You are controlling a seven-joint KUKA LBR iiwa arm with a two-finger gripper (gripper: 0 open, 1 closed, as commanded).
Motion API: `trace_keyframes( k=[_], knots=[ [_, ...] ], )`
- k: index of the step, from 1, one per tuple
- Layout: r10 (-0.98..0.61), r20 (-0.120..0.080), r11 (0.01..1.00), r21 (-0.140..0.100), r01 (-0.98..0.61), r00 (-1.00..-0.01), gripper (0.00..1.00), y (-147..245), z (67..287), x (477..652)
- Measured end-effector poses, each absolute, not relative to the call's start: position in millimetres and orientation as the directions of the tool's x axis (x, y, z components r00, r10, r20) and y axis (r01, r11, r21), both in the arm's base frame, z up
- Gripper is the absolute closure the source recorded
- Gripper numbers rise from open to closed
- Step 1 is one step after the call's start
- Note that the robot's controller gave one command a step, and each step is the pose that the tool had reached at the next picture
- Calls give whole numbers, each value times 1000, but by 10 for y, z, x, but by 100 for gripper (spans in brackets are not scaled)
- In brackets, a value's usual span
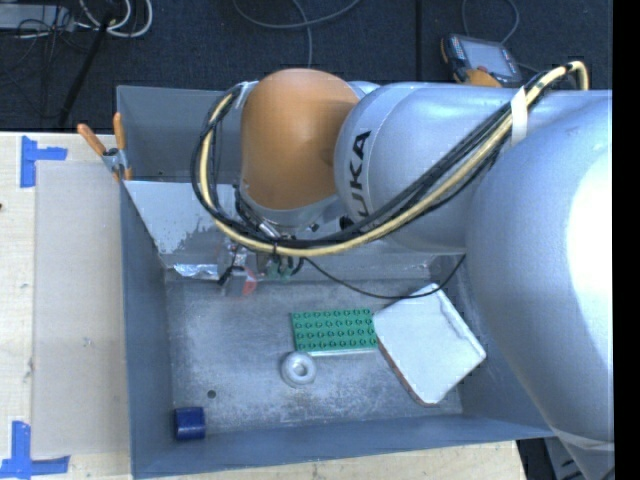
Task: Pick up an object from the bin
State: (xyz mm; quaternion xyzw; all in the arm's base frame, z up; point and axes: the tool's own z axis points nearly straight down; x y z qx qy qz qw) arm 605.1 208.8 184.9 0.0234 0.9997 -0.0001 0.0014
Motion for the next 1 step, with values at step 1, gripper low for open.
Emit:
trace_keyframes(
  k=[1],
  knots=[
    [53,1,999,-2,53,-999,100,1859,1760,6035]
  ],
)
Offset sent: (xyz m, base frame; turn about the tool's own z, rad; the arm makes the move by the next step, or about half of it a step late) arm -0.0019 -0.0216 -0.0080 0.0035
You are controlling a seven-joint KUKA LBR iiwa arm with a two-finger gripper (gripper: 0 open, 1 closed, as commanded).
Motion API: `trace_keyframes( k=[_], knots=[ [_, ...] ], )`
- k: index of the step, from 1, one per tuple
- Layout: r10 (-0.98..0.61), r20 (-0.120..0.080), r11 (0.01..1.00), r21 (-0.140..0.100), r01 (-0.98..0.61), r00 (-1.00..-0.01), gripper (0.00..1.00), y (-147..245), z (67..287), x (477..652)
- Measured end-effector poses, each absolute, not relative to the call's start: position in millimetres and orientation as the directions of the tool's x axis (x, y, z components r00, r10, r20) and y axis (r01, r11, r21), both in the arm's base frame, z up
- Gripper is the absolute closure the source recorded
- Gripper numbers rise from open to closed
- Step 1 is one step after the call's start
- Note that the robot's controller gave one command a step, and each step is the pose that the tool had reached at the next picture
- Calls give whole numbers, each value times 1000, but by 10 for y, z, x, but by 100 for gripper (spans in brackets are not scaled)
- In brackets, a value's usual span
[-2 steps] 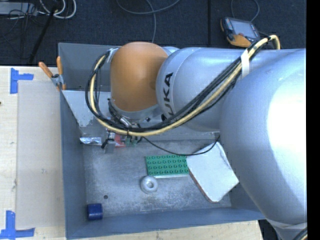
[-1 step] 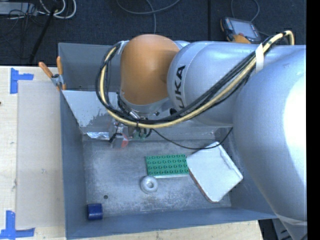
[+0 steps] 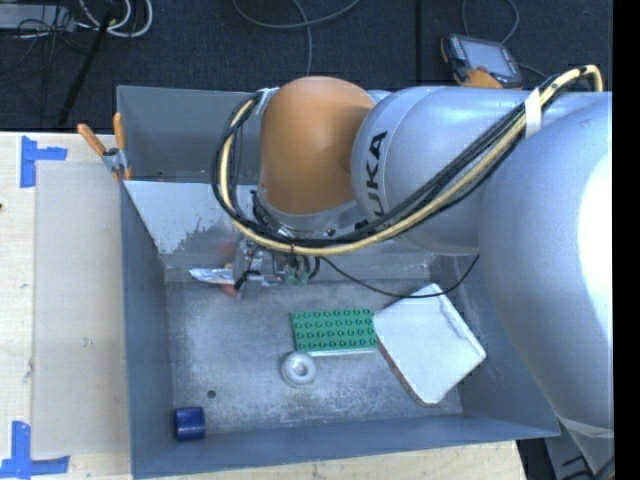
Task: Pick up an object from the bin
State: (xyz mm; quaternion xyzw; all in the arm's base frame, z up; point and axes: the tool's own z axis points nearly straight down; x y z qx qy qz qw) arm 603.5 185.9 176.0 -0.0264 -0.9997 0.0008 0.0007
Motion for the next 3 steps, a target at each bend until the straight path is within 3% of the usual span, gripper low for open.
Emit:
trace_keyframes(
  k=[1,2,3],
  knots=[
    [-132,0,991,1,-132,-991,100,2477,1531,6222],
    [-133,0,991,-1,-133,-991,100,2253,1898,6008],
    [-97,-5,995,0,-97,-995,100,2114,2164,6182]
  ],
)
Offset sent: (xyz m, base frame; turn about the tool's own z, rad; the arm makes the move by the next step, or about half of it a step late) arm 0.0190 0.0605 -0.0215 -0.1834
